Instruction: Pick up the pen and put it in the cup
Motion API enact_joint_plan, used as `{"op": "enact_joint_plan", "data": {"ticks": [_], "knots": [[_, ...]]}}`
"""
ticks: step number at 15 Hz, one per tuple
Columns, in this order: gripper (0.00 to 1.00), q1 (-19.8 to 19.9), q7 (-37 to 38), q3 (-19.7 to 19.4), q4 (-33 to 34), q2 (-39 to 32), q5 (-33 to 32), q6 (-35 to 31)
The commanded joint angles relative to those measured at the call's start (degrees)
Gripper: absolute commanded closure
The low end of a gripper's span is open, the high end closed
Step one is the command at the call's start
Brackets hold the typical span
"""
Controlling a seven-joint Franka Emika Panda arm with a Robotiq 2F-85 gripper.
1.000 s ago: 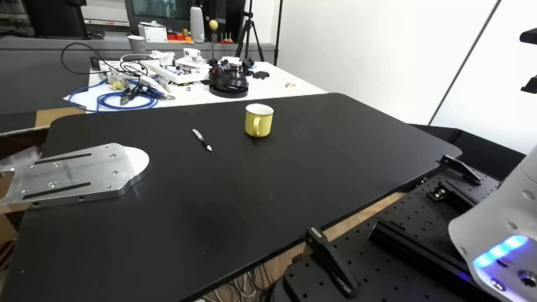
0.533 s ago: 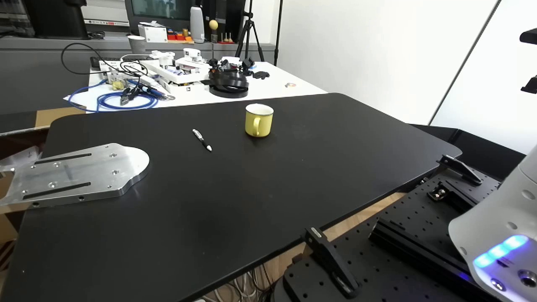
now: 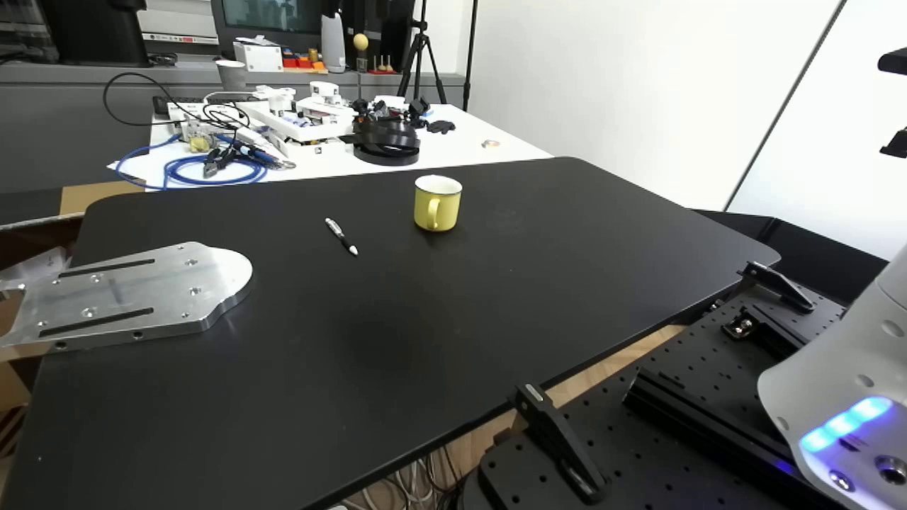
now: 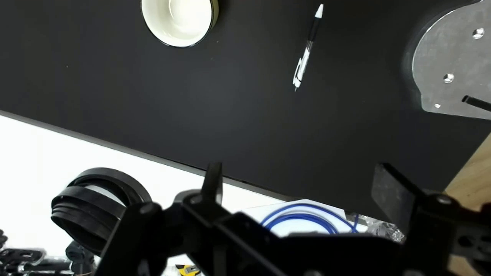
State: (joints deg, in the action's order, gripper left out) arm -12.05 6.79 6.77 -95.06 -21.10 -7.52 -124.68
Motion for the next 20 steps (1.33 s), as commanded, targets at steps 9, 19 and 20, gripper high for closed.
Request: {"op": "enact_joint_plan", "data": {"ticks": [9, 19, 20], "knots": [[0.00, -2.44, 1.79, -0.66, -0.54, -12.33, 2.22, -12.43], [0.00, -9.45, 13.90, -6.75, -0.67, -20.59, 0.92, -18.82], [0.00, -9.92, 15.11, -7.35, -0.96, -21.08, 0.91, -19.15]]}}
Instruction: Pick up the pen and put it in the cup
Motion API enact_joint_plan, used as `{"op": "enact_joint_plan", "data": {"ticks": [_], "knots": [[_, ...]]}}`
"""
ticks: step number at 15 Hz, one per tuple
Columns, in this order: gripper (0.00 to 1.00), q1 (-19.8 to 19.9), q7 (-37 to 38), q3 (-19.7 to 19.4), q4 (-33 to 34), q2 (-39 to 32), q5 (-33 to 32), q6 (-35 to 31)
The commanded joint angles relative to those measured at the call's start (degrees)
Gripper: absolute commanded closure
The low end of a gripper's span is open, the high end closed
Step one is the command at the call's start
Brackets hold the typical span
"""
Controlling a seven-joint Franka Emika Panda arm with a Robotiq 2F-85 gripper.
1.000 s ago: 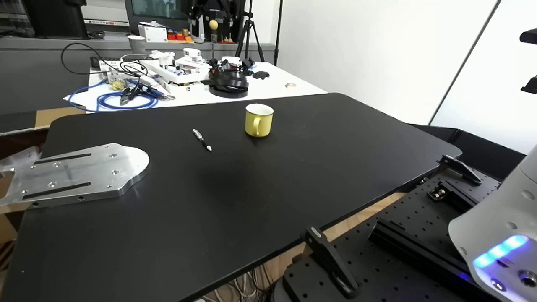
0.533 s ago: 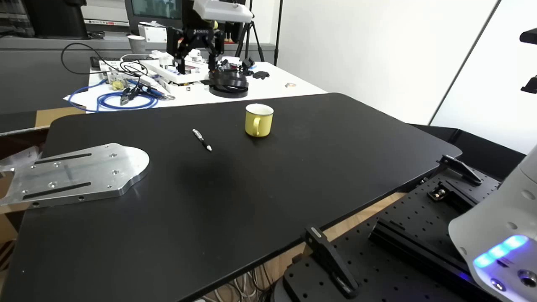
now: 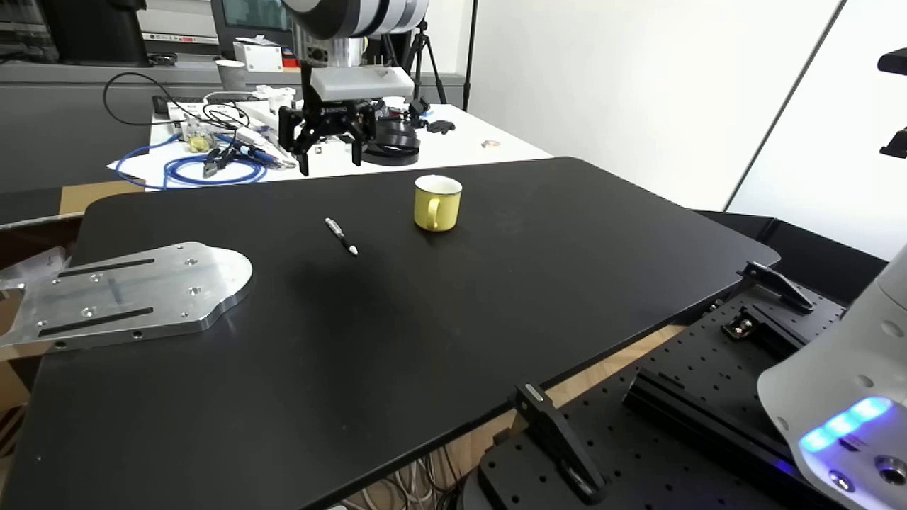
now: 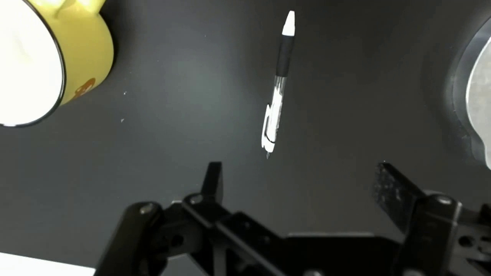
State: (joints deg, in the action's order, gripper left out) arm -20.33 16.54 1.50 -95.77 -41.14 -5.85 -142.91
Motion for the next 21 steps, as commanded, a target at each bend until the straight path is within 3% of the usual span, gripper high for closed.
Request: {"op": "enact_joint_plan", "data": {"ticks": [1, 4, 21], "knots": [[0.00, -1.91, 6.05, -2.41, -0.37, -1.49, -0.69, -1.09], [0.00, -0.99, 3.23, -1.31, -0.03, -2.21, -0.17, -0.32], [0.00, -0.24, 2.81, -0.65, 0.48, -4.95, 1.03, -1.14]]}}
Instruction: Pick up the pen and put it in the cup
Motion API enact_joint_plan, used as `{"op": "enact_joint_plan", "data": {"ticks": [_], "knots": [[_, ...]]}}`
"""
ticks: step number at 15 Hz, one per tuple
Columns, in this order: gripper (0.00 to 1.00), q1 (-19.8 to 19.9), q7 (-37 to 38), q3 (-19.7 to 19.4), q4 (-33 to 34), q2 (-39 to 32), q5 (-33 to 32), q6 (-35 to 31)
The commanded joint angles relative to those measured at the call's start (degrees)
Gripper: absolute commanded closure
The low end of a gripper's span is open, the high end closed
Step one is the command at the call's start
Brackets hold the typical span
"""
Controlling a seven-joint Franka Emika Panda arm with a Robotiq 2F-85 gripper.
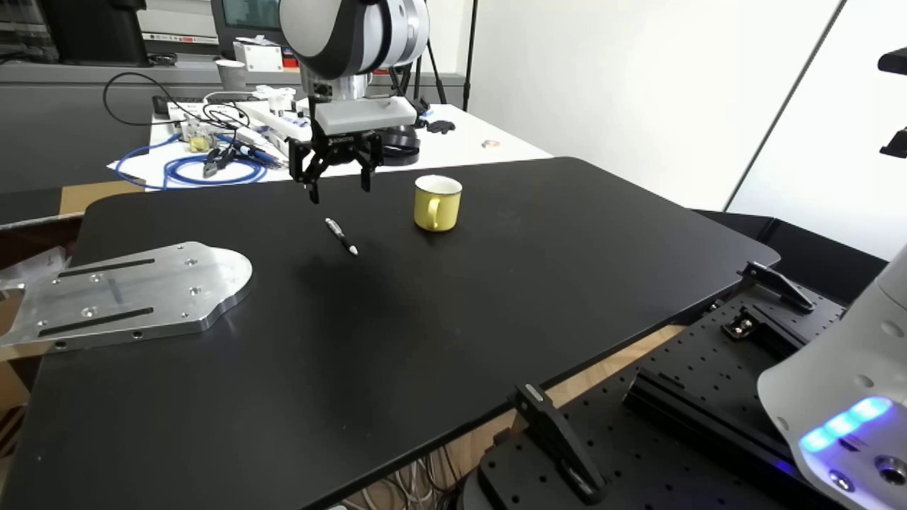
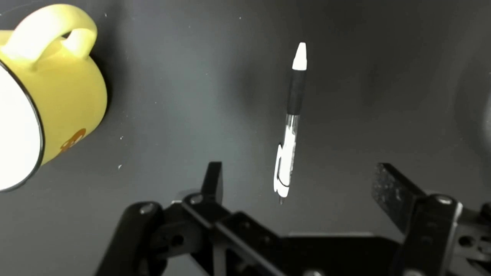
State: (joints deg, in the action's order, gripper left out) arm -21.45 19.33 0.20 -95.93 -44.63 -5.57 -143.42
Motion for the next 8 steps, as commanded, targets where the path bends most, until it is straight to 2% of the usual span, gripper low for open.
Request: {"op": "enact_joint_plan", "data": {"ticks": [1, 8], "knots": [[0.00, 0.96, 0.09, 0.63, 0.74, -2.02, 0.91, -0.75], [0.00, 0.95, 0.37, 0.53, 1.50, -5.16, 2.33, -2.88]]}}
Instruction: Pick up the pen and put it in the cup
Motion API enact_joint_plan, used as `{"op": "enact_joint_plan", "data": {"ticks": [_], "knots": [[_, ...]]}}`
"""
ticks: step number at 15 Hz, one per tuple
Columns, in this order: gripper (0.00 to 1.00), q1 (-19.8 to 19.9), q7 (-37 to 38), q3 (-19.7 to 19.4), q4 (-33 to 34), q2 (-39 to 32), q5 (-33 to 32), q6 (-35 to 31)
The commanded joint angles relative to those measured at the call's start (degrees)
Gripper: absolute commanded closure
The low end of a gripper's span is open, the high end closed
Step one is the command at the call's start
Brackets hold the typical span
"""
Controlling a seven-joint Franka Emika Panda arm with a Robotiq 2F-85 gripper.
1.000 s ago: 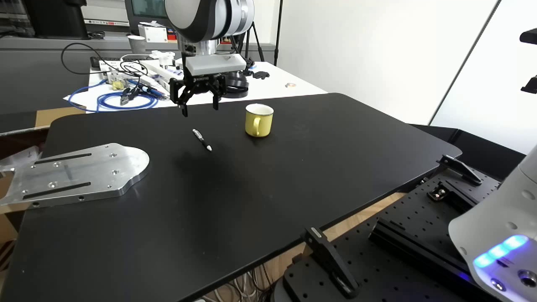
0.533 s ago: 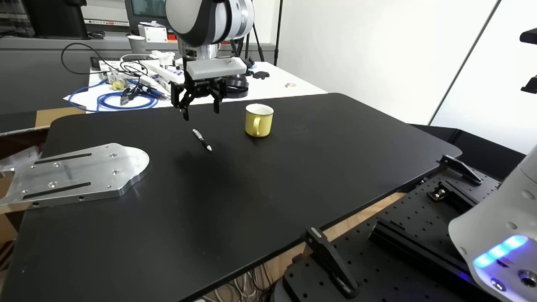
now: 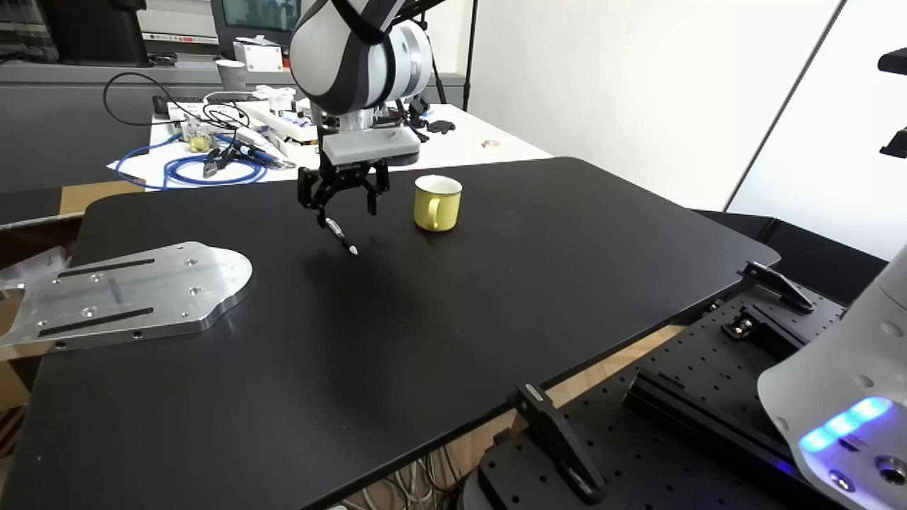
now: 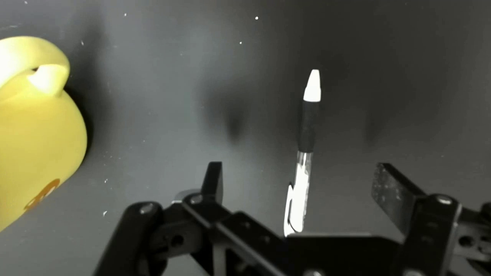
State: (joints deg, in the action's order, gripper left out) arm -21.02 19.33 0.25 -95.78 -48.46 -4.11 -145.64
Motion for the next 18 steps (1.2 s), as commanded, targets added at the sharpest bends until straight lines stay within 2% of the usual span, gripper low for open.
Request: {"op": "enact_joint_plan", "data": {"ticks": [1, 6, 7, 8, 13, 18], "knots": [[0.00, 0.48, 0.37, 0.48, 1.41, -1.60, 1.04, -0.93], [0.00, 0.12, 0.71, 0.17, 1.69, -2.63, 1.56, -2.27], [0.25, 0.18, 0.75, 0.22, 1.73, -2.90, 1.72, -2.68], [0.26, 0.25, 0.73, 0.28, 1.73, -3.11, 1.87, -3.05], [0.63, 0.28, 0.77, 0.47, 1.94, -4.79, 3.32, -4.92], [0.94, 0.05, 0.99, 0.39, 2.98, -5.41, 4.02, -4.34]]}}
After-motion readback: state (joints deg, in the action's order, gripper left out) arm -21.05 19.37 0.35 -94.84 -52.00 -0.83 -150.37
